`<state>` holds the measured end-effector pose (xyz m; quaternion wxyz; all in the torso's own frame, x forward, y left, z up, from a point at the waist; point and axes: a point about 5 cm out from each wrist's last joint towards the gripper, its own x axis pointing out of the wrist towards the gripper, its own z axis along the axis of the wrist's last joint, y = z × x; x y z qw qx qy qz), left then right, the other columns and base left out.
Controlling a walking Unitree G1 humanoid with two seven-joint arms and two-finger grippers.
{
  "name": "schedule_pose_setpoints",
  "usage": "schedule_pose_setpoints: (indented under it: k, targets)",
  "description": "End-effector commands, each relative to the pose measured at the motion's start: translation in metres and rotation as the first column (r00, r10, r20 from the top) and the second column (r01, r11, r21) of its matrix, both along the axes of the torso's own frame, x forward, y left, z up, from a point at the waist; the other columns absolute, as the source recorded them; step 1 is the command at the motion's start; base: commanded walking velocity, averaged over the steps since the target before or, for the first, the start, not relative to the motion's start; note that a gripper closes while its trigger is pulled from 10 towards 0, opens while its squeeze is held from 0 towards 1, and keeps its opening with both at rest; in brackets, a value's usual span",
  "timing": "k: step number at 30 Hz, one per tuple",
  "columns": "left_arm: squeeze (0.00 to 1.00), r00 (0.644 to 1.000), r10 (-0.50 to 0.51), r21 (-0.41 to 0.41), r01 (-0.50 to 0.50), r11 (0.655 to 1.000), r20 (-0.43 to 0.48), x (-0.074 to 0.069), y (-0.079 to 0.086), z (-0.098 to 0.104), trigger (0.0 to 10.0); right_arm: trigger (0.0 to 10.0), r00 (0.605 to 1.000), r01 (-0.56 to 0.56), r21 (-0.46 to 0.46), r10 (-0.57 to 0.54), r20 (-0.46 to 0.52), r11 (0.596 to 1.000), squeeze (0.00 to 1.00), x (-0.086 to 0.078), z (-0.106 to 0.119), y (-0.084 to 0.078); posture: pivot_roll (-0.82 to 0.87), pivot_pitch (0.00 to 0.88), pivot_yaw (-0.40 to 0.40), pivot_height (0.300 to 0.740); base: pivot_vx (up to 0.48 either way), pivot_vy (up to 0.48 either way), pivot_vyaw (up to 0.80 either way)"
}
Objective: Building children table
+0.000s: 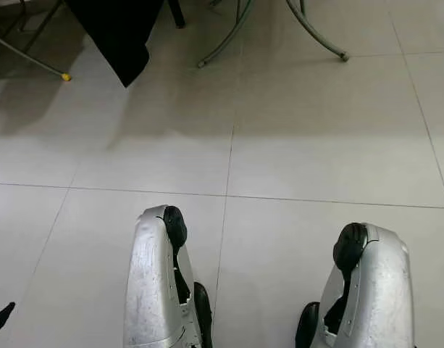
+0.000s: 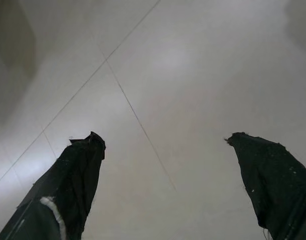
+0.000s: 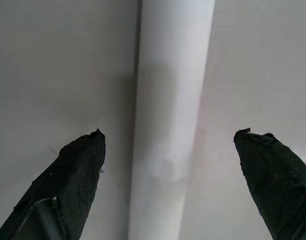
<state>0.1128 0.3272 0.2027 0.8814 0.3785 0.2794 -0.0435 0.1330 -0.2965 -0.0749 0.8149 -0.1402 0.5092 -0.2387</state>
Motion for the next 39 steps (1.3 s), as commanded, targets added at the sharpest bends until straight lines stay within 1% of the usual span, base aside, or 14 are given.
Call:
schedule_pose_setpoints:
  k: [1, 2, 3, 4, 5, 10, 17, 20, 23, 24, 26, 27, 31, 39]
  targets:
    - [0.0, 0.999, 0.021, -0.003, -0.021, 1.0, -0.042, -0.002, 0.005, -0.003, 10.0, 9.5, 0.999, -0.017, 0.121, 0.021, -0.031, 0.993, 0.0, -0.006, -0.017, 0.038, 0.56, 0.334, 0.249, 0.3, 0.0, 0.0, 0.0]
    - [0.0, 0.999, 0.018, -0.004, -0.018, 1.0, -0.043, -0.001, 0.005, -0.003, 10.0, 9.5, 0.999, -0.022, 0.136, 0.027, -0.033, 0.99, 0.0, -0.007, -0.018, 0.04, 0.56, 0.334, 0.249, 0.3, 0.0, 0.0, 0.0]
    - [0.0, 0.999, 0.013, -0.007, -0.013, 1.0, -0.043, 0.0, 0.005, -0.003, 10.0, 6.9, 0.999, -0.024, 0.156, 0.03, -0.035, 0.987, 0.0, -0.008, -0.019, 0.042, 0.56, 0.334, 0.249, 0.3, 0.0, 0.0, 0.0]
    - [0.0, 0.999, 0.013, -0.007, -0.013, 1.0, -0.043, 0.0, 0.005, -0.003, 10.0, 6.9, 0.999, -0.024, 0.156, 0.03, -0.035, 0.987, 0.0, -0.008, -0.019, 0.042, 0.56, 0.334, 0.249, 0.3, 0.0, 0.0, 0.0]
    - [0.0, 0.999, 0.007, -0.013, -0.008, 1.0, -0.045, 0.001, 0.004, -0.004, 10.0, 10.0, 0.999, -0.034, 0.194, 0.041, -0.029, 0.98, 0.0, -0.008, -0.021, 0.049, 0.55, 0.335, 0.254, 0.3, 0.0, 0.0, 0.0]
    - [0.0, 0.999, -0.002, -0.025, 0.001, 1.0, -0.049, 0.001, 0.001, -0.005, 10.0, 10.0, 0.997, -0.062, 0.288, 0.074, -0.029, 0.956, 0.0, -0.009, -0.026, 0.065, 0.55, 0.34, 0.249, 0.3, 0.0, 0.0, 0.0]
    - [0.0, 0.999, 0.001, -0.034, -0.003, 0.999, -0.051, -0.001, 0.0, -0.006, 10.0, 10.0, 1.0, -0.003, 0.337, 0.003, 0.002, 0.941, 0.0, -0.01, -0.026, 0.066, 0.54, 0.345, 0.243, 0.3, 0.0, 0.0, 0.0]
    - [0.0, 0.998, 0.0, -0.05, -0.003, 0.999, -0.055, -0.001, -0.003, -0.01, 10.0, 10.0, 1.0, -0.01, 0.37, -0.002, 0.031, 0.929, 0.0, -0.007, -0.026, 0.07, 0.52, 0.35, 0.24, 0.3, 0.0, 0.0, 0.0]
    - [0.0, 0.998, -0.003, -0.059, -0.001, 0.998, -0.056, -0.001, -0.005, -0.013, 10.0, 10.0, 1.0, -0.008, 0.367, -0.004, 0.03, 0.93, 0.0, -0.007, -0.026, 0.07, 0.52, 0.353, 0.237, 0.3, 0.0, 0.0, 0.0]
    - [0.0, 0.998, -0.003, -0.062, 0.0, 0.998, -0.056, -0.001, -0.005, -0.014, 10.0, 9.3, 1.0, -0.006, 0.361, -0.002, 0.02, 0.933, 0.0, -0.009, -0.026, 0.068, 0.52, 0.352, 0.234, 0.3, 0.0, 0.0, 0.0]
    - [0.0, 0.998, -0.003, -0.063, -0.001, 0.998, -0.056, 0.0, -0.005, -0.014, 10.0, 9.3, 1.0, -0.006, 0.355, 0.002, 0.012, 0.935, 0.0, -0.01, -0.026, 0.068, 0.52, 0.352, 0.234, 0.3, 0.0, 0.0, 0.0]
    - [0.0, 0.998, -0.001, -0.064, -0.002, 0.998, -0.055, 0.0, -0.005, -0.014, 10.0, 0.0, 1.0, 0.003, 0.348, -0.005, 0.006, 0.938, 0.0, -0.012, -0.027, 0.066, 0.52, 0.352, 0.231, 0.3, 0.0, 0.0, 0.0]
    - [0.0, 0.999, 0.006, -0.061, -0.009, 0.998, -0.053, -0.001, -0.003, -0.013, 10.0, 0.0, 1.0, 0.02, 0.331, -0.017, -0.01, 0.943, 0.0, -0.017, -0.027, 0.062, 0.52, 0.352, 0.229, 0.3, 0.0, 0.0, 0.0]
    - [0.0, 0.998, 0.01, -0.063, -0.013, 0.998, -0.055, -0.002, -0.004, -0.014, 10.0, 0.0, 1.0, 0.009, 0.321, -0.003, -0.017, 0.947, 0.0, -0.018, -0.027, 0.06, 0.52, 0.349, 0.23, 0.3, 0.0, 0.0, 0.0]
